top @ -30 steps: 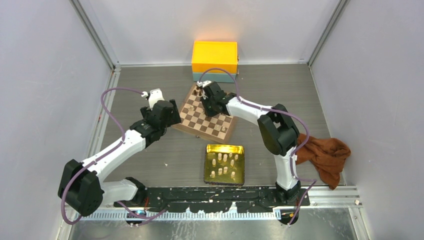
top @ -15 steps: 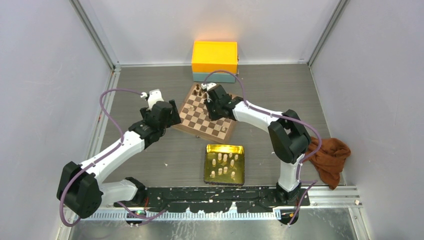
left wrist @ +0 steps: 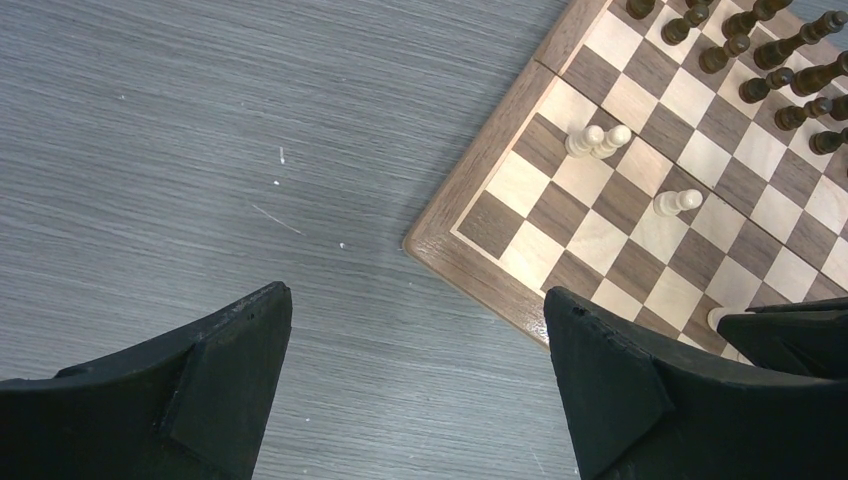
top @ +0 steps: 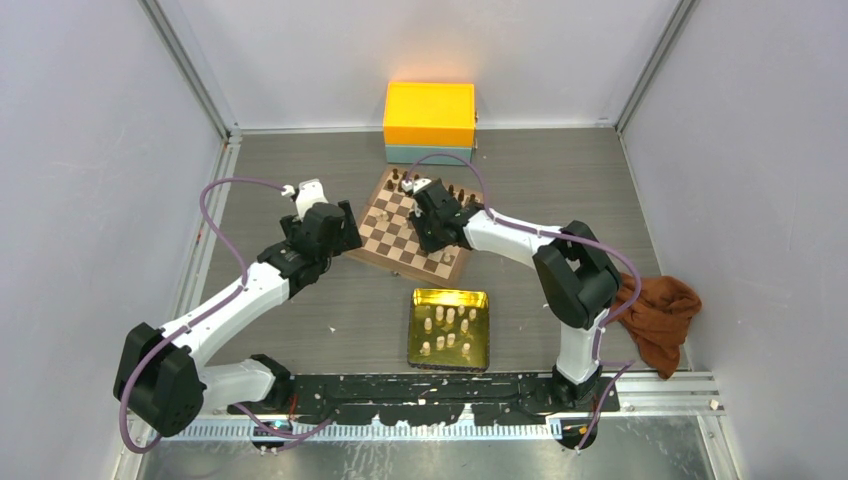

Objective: Set up the chess pieces on the board
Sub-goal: Move the chess piece to the chessboard.

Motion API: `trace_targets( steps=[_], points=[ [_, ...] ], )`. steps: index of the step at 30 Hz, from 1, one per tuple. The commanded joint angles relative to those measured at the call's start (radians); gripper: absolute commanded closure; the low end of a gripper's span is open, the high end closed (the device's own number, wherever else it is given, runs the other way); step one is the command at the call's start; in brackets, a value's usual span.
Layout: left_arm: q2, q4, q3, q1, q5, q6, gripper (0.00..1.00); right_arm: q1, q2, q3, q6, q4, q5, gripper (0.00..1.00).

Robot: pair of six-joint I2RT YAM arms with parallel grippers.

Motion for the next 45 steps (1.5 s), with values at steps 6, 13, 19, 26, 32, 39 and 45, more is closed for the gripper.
trace_targets(
  steps=[6,13,19,26,32,39,45],
  points=[
    [-0.014,0.03,0.003,0.004,0.003,-0.017,0.03,0.014,-0.074,-0.013,0.013,0.027,0.011,0.95],
    [-0.013,0.029,0.004,0.004,0.004,-0.017,0.03,0.02,-0.071,-0.018,0.01,0.028,0.009,0.95],
    [-0.013,0.027,0.004,0.004,0.007,-0.018,0.03,0.024,-0.069,-0.02,0.006,0.024,0.016,0.89],
    [-0.013,0.026,0.004,0.004,0.008,-0.02,0.03,0.025,-0.086,-0.025,0.001,0.022,0.031,0.69],
    [-0.013,0.026,0.001,0.005,0.01,-0.021,0.03,0.025,-0.091,-0.02,-0.002,0.02,0.037,0.62],
    [-0.018,0.025,0.002,0.004,0.007,-0.022,0.03,0.026,-0.095,0.018,-0.013,0.007,0.035,0.62],
    [-0.018,0.024,0.003,0.004,0.007,-0.023,0.03,0.027,-0.06,0.099,-0.029,-0.017,0.035,0.62]
  ],
)
